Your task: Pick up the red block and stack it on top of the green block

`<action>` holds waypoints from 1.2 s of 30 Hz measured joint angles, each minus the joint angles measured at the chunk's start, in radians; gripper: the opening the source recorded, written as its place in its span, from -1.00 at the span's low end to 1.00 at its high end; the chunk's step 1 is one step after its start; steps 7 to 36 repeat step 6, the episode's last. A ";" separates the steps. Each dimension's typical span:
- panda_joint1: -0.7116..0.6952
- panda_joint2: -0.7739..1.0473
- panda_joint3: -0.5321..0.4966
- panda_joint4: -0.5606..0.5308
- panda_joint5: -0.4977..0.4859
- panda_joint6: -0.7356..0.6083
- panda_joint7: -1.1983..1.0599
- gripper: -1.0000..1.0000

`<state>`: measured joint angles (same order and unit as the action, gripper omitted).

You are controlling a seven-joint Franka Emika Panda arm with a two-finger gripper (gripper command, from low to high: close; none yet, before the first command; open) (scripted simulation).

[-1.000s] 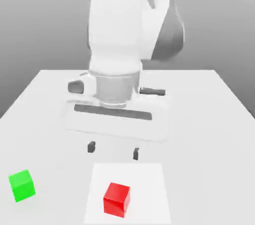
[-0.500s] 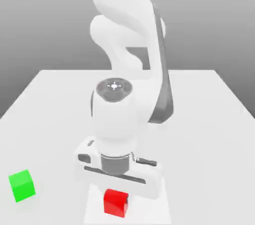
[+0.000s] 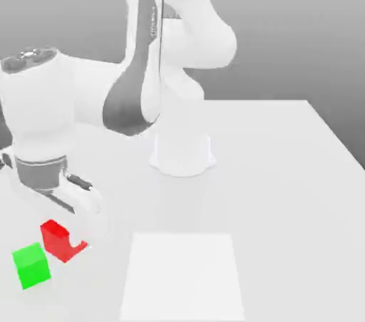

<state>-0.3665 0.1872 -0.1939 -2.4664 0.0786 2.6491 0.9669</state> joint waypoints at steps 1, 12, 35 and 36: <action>-0.017 0.035 0.000 0.007 0.019 0.027 -0.014 -1.00; -0.040 0.098 0.014 0.014 0.049 0.081 -0.036 1.00; -0.040 0.098 0.014 0.014 0.049 0.081 -0.036 1.00; -0.040 0.098 0.014 0.014 0.049 0.081 -0.036 1.00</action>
